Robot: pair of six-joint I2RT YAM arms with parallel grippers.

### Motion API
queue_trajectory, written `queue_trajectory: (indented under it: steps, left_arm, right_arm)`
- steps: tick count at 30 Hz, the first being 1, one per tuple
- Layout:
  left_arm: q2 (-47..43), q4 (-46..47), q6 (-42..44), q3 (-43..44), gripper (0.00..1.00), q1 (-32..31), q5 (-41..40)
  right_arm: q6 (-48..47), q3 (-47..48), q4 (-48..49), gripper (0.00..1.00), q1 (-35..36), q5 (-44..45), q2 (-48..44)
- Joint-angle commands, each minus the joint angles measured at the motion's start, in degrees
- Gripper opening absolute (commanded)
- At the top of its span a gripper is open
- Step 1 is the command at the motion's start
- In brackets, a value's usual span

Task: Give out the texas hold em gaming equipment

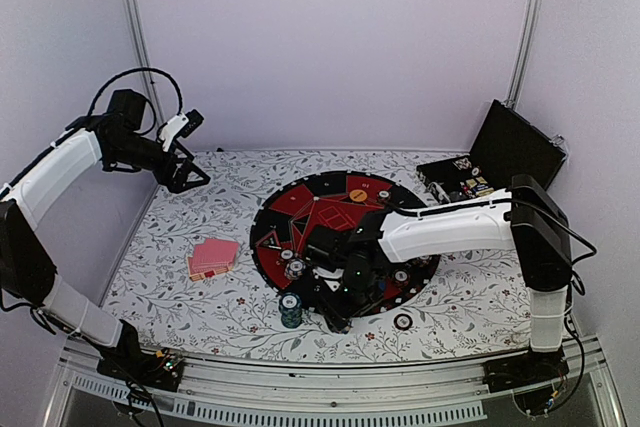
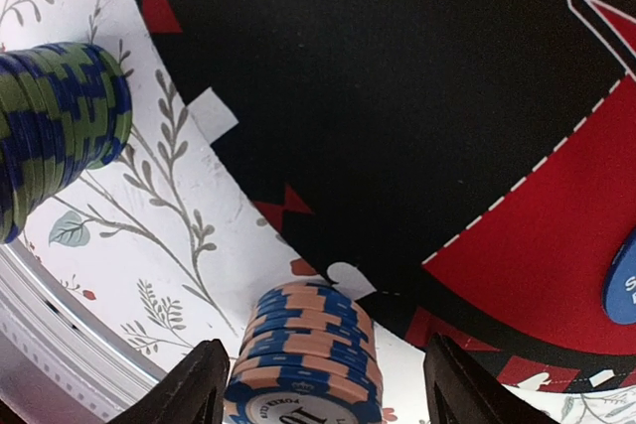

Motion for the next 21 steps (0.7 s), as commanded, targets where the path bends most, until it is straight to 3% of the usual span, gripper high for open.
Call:
queue_trajectory:
  steps: [1,21]
  left_arm:
    - [0.49,-0.57,0.55,1.31,1.0,-0.51,-0.07]
    - [0.32,-0.53,0.81,0.88,1.0,-0.45,-0.1]
  right_arm:
    - [-0.57,0.15,1.1,0.7,0.65,-1.27,1.4]
    - [-0.62,1.8,0.02,0.52,0.77,0.22,1.33]
